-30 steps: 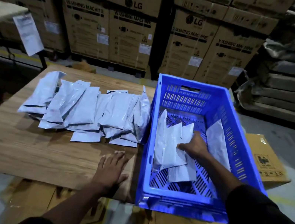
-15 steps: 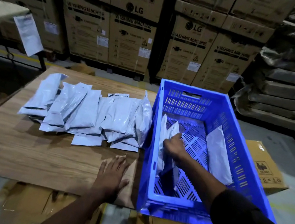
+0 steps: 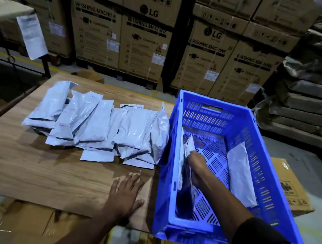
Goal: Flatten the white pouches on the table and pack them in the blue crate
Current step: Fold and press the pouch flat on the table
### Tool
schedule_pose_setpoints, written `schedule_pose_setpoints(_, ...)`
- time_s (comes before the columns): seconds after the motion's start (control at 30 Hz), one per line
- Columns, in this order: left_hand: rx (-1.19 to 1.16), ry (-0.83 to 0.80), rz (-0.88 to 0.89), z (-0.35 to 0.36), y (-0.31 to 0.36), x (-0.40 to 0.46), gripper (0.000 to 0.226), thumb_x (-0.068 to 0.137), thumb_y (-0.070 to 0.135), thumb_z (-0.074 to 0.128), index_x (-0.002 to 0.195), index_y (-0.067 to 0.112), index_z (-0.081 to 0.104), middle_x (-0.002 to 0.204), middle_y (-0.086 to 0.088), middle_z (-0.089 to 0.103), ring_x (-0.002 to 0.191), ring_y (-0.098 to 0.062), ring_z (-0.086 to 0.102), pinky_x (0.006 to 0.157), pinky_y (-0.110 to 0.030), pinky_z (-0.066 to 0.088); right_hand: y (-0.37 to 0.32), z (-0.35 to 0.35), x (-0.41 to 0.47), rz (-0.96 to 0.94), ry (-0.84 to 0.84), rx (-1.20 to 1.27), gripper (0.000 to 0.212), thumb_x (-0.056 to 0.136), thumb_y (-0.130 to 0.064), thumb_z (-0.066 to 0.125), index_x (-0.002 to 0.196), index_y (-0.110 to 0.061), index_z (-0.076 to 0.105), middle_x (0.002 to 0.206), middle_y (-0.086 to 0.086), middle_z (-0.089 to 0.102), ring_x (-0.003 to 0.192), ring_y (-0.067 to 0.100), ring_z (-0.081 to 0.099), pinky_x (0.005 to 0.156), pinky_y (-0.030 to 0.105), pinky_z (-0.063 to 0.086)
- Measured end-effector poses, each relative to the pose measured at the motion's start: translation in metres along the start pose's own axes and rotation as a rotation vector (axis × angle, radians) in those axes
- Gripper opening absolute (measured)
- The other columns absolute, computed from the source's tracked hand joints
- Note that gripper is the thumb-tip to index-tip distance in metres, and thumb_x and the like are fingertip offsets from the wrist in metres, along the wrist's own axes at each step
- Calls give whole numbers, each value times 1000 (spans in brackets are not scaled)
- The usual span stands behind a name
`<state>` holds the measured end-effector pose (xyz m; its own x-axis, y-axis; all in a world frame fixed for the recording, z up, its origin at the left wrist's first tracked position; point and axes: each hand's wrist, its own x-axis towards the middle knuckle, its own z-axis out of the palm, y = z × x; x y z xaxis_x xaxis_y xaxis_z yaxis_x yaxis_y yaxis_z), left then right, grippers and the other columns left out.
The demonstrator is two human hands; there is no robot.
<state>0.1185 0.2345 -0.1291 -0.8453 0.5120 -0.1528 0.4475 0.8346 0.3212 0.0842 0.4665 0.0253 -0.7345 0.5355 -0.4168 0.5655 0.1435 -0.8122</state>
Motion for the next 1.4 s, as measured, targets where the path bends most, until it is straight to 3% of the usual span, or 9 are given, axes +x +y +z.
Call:
schedule_pose_setpoints(0.13,-3,-19,-20,0,0,2,65,76,61,41,131,28,49,138,0,63,130,-21,43,100,-48,26,10,-18,-4,-216,51,-463,47,100,-23,50,140,2,47,146,20,48,133,34,44,111,41,27)
schedule_pose_setpoints(0.27,-9,-22,-26,1,-1,2,65,77,61,41,132,27,49,138,-1,63,131,-21,43,100,-47,26,28,-6,15,-337,-115,-396,78,98,-40,47,155,1,14,162,18,20,149,30,22,121,44,19)
schedule_pose_setpoints(0.53,-5,1,-28,3,-1,2,63,77,60,40,131,27,49,136,0,64,131,-20,43,101,-45,27,30,-18,13,-278,-71,-322,64,79,-28,44,142,-13,44,137,6,55,126,27,53,104,35,42)
schedule_pose_setpoints(0.73,-10,-19,-41,3,-2,1,63,78,60,41,131,28,51,138,0,63,132,-20,42,104,-47,25,26,-11,11,-283,-44,-544,64,89,-11,57,148,-11,33,141,17,52,124,36,54,92,35,42)
schedule_pose_setpoints(0.9,3,-42,-57,4,0,2,65,79,61,40,134,28,52,141,1,61,134,-21,45,105,-49,24,25,-3,16,-252,-1,-706,73,86,-2,53,150,4,18,157,28,21,143,45,26,113,56,29)
schedule_pose_setpoints(1.0,-1,-72,-56,1,1,0,65,81,61,39,134,28,58,142,1,60,131,-23,57,106,-48,22,22,3,9,-210,-62,-585,64,92,-28,38,144,7,27,151,32,29,138,43,33,113,53,27)
schedule_pose_setpoints(1.2,2,-52,-57,0,3,-2,64,79,62,39,134,29,50,141,2,61,130,-20,55,106,-48,25,24,16,10,-179,-139,-707,75,101,-48,8,155,2,0,163,26,-5,151,42,-5,121,51,2)
schedule_pose_setpoints(1.33,-21,-70,-69,0,2,-1,63,80,61,40,134,30,49,141,2,60,133,-20,47,106,-49,25,14,18,-14,-192,-130,-859,83,80,-27,-23,156,0,-2,162,27,-8,149,47,-9,119,54,5)
schedule_pose_setpoints(1.4,-33,-94,-71,-2,2,-2,63,79,61,40,132,29,51,141,1,61,131,-21,52,107,-48,24,15,14,-11,-152,-167,-775,80,88,-40,-16,155,1,-4,162,26,-10,150,43,-8,119,52,3)
